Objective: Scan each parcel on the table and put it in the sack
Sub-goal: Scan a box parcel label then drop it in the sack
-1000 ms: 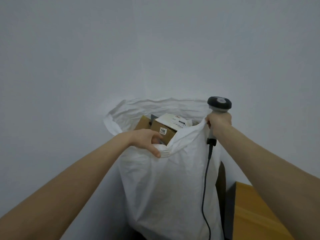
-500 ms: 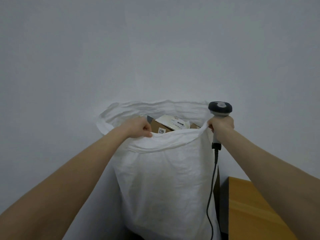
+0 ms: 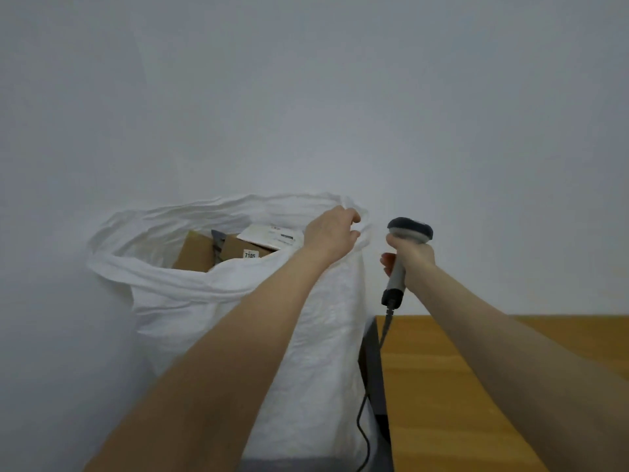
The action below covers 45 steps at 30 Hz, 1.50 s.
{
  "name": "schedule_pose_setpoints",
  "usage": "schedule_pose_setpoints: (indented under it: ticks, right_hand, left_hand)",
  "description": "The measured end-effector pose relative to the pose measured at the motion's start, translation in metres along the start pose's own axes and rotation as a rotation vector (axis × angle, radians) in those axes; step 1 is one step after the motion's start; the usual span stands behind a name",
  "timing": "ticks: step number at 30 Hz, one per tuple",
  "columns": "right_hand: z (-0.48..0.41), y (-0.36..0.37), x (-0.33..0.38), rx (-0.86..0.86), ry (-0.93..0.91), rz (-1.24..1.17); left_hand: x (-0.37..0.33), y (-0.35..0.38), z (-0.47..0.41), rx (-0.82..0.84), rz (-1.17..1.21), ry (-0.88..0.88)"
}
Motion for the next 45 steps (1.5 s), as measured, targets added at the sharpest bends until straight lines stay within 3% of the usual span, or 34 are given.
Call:
schedule_pose_setpoints:
  ticks: [6,12,27,36,45]
  right_hand:
    - [-0.004,-0.081,-0.026,-0.117,0.128,-0.023]
    - [-0.017,-0.161,-0.049,-0.098,0.315,0.108]
    - [-0.161,-0.392,-0.058,-0.110,0.481,0.503]
    - [-0.211,-0.423,-0.110,-0.032,0.535,0.532]
    - [-0.255,-0.420,-0.163,-0.118,0.599,0.544]
  left_hand:
    - [-0.058,0.081,0.004,0.197,0.011,0.108]
    - [-0.102,0.148,0.005,0.367,-0.007,0.116]
    - [-0.293,0.321,-0.022,0.630,-0.008,-0.056]
    - [-0.323,0.391,-0.010,0.714,0.005,-0.153]
    - [-0.318,0.457,0.004,0.819,0.046,-0.206]
Point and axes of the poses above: each hand's wrist, its own z-axis away from the middle knuckle, its own y-axis out of the palm, x = y × z, the point moved 1 cm from there along -z, towards the middle knuckle, and after that the axes turned 6 degrees about -z, right-handed, at the moved point
